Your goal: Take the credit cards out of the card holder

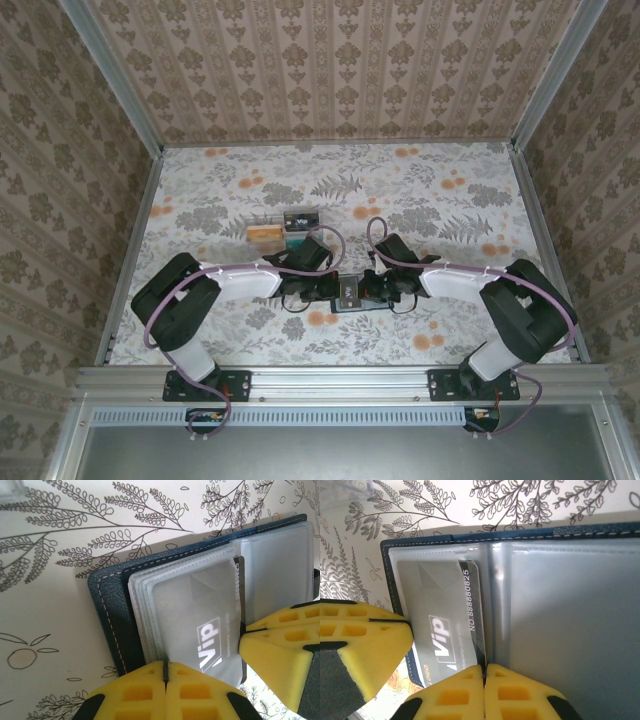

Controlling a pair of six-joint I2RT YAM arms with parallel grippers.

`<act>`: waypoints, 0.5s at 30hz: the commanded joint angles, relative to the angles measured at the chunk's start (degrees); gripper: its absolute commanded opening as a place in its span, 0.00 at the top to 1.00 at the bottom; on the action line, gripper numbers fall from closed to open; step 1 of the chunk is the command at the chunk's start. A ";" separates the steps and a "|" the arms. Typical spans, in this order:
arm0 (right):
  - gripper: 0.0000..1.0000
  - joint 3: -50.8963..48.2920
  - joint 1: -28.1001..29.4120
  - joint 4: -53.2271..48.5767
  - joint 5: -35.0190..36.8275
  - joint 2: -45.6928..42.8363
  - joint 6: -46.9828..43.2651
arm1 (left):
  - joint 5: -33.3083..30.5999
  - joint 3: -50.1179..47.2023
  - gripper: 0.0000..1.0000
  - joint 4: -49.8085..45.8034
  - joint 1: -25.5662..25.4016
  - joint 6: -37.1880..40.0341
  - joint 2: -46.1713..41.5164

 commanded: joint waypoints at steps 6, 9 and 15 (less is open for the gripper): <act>0.98 -0.74 -1.90 -0.20 -0.69 -1.32 0.52 | -3.50 1.73 1.00 -8.54 -0.21 0.49 2.23; 0.99 -1.54 -2.88 -0.09 -1.24 -1.93 0.42 | -4.00 1.95 1.00 -9.87 0.09 0.19 2.58; 1.00 -2.46 -4.21 -0.23 -1.93 -3.05 0.09 | -4.19 2.13 1.00 -10.51 0.07 0.39 2.74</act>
